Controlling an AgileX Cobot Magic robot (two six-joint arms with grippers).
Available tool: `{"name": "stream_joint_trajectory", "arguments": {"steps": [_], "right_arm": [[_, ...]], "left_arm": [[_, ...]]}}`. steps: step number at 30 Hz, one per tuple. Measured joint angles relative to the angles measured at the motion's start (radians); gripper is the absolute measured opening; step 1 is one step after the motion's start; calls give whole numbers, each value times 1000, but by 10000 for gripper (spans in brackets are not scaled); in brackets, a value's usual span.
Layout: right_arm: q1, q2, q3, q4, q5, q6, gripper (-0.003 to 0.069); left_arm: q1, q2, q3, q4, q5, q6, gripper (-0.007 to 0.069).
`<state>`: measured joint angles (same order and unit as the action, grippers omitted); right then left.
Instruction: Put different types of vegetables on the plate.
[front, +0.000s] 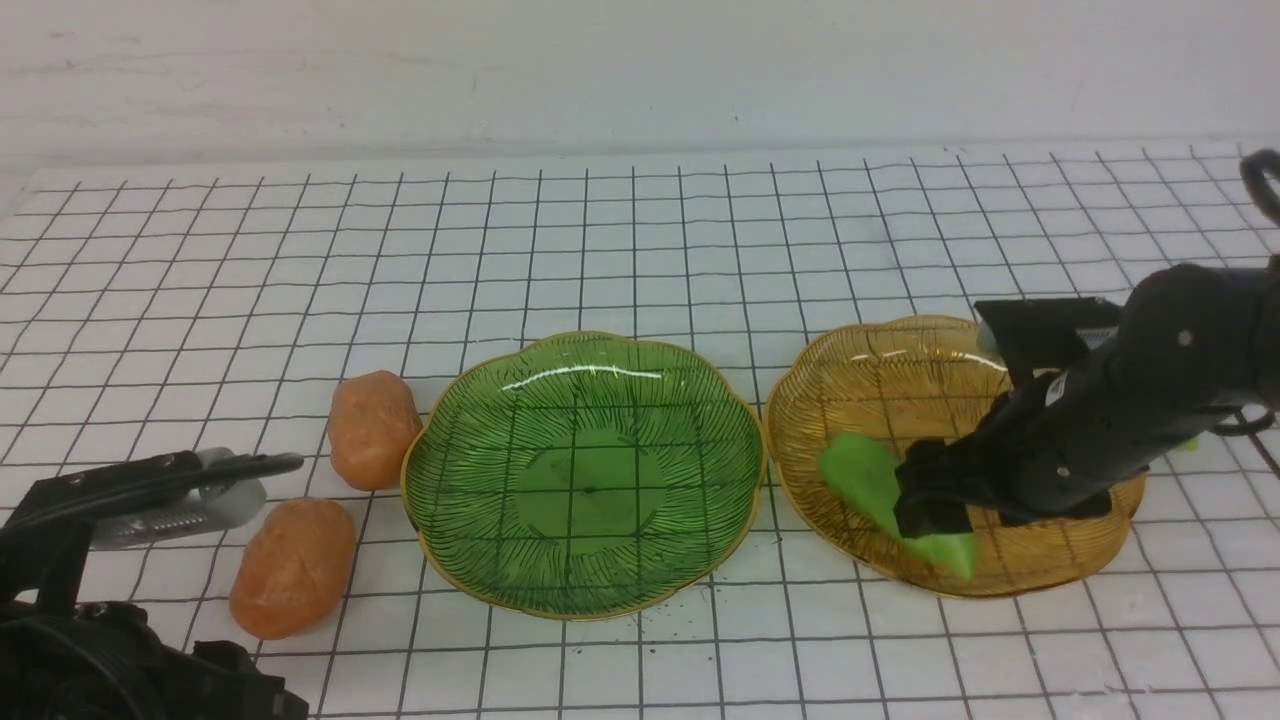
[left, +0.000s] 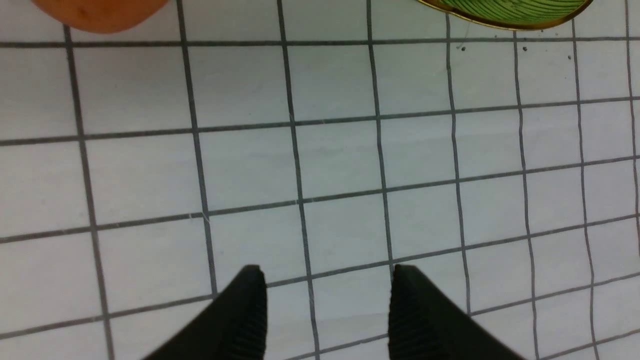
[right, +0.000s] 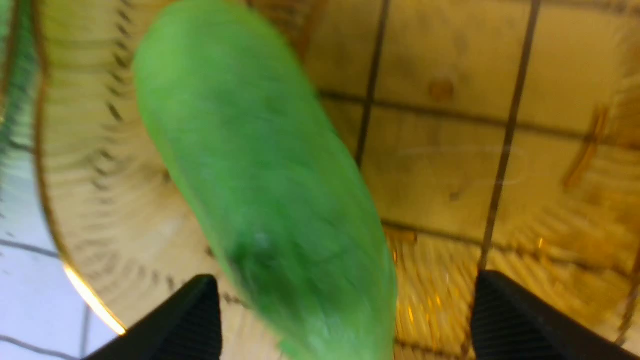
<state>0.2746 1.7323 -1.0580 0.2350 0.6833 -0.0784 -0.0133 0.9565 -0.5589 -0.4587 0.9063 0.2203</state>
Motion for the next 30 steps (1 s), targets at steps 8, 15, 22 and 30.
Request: {"name": "stream_joint_trajectory", "arguments": {"steps": [8, 15, 22, 30], "right_arm": [[-21, 0, -206, -114, 127, 0, 635], [-141, 2, -310, -266, 121, 95, 606], [-269, 97, -311, -288, 90, 145, 581], [-319, 237, -311, -335, 25, 147, 580]], "left_arm": [[0, 0, 0, 0, -2, 1, 311], [0, 0, 0, 0, -2, 1, 311], [0, 0, 0, 0, -4, 1, 311], [0, 0, 0, 0, -15, 1, 311]]}}
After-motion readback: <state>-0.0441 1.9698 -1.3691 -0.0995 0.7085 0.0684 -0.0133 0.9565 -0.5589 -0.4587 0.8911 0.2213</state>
